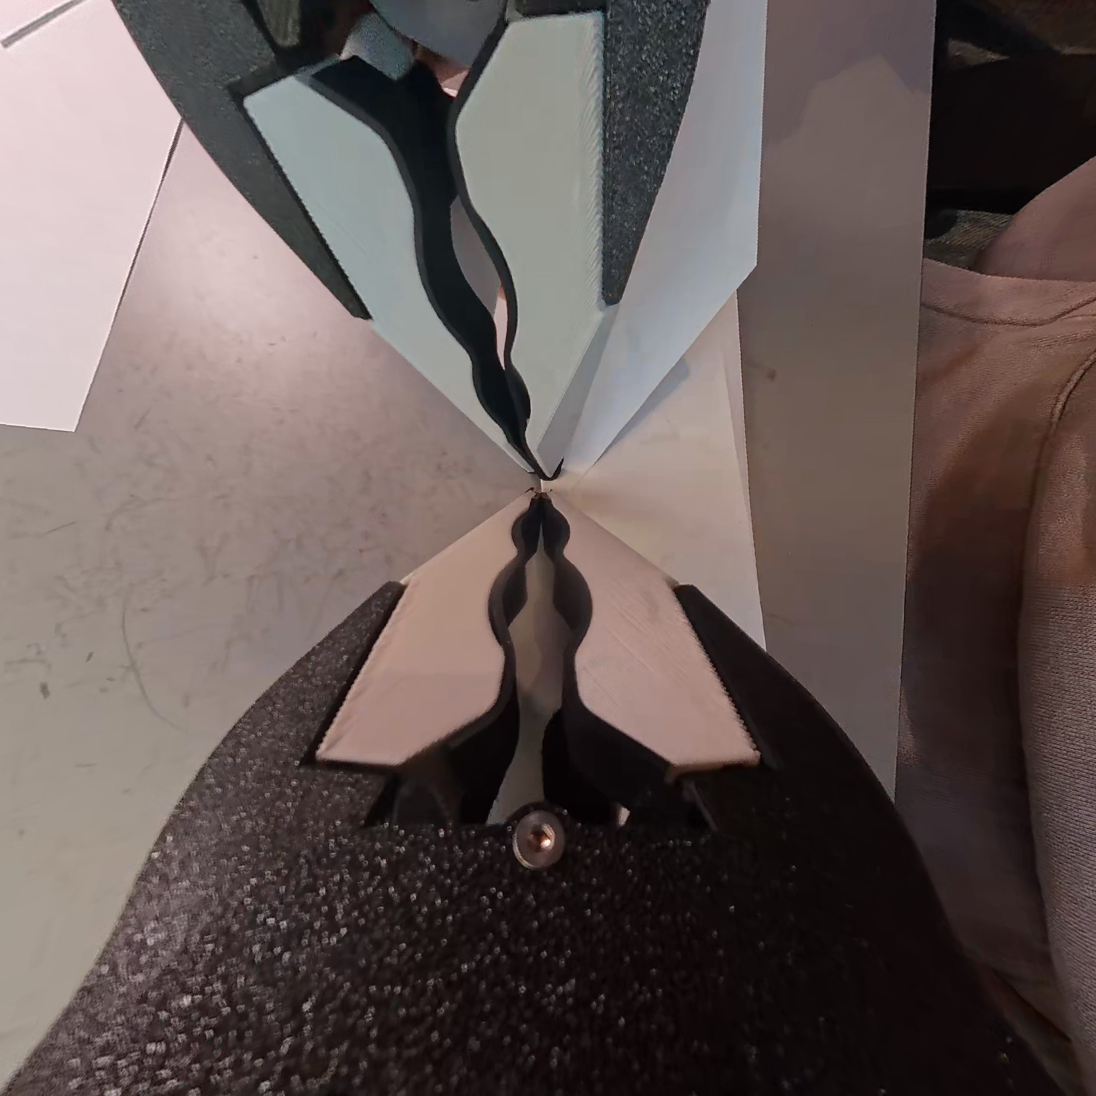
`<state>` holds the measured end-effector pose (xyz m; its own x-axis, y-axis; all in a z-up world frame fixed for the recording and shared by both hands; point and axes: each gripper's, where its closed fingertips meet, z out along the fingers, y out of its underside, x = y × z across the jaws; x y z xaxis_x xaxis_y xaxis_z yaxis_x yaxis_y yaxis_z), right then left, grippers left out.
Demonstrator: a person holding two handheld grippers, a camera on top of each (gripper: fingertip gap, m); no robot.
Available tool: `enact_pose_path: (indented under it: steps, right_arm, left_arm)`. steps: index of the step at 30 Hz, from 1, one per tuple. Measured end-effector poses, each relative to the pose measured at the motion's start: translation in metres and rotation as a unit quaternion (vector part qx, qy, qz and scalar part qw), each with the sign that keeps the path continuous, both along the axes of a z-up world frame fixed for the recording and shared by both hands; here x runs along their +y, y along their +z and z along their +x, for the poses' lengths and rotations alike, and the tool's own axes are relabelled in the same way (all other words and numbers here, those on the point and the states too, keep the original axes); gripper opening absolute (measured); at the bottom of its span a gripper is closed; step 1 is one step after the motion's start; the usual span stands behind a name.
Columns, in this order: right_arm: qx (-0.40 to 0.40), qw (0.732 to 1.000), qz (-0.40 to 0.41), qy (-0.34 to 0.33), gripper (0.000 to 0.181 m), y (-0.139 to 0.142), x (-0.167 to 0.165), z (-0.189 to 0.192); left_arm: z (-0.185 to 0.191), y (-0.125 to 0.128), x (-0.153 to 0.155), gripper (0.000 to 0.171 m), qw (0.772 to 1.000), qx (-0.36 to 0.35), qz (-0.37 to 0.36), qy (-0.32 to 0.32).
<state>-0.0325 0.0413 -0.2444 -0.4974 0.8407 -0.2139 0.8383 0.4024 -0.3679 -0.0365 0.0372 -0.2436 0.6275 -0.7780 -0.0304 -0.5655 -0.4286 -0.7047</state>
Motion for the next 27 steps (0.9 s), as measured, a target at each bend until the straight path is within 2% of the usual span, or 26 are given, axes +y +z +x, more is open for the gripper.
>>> enact_pose_path:
  steps: [5,11,14,23,27]
  right_arm:
    - [-0.002,1.000,-0.002,-0.021,0.000,0.000,0.000,-0.001]
    - [0.022,0.999,-0.002,-0.048,0.000,0.001,0.002,0.000]
    - [0.027,0.998,0.003,-0.056,0.000,0.004,0.007,0.005]
    - [0.008,0.998,0.026,-0.051,0.000,0.000,0.009,0.009]
    - [0.016,0.997,0.046,-0.051,0.000,0.000,0.010,0.009]
  left_arm:
    - [0.002,0.001,0.000,0.000,0.996,-0.049,-0.066,0.023]
    - [0.001,-0.001,0.000,0.000,0.999,0.029,-0.019,-0.017]
    - [0.001,-0.001,0.000,0.000,0.999,0.047,-0.013,-0.025]
    - [0.001,-0.001,0.000,0.000,0.999,0.047,-0.006,-0.015]
    - [0.002,0.000,0.001,0.000,1.000,0.022,-0.019,0.003]
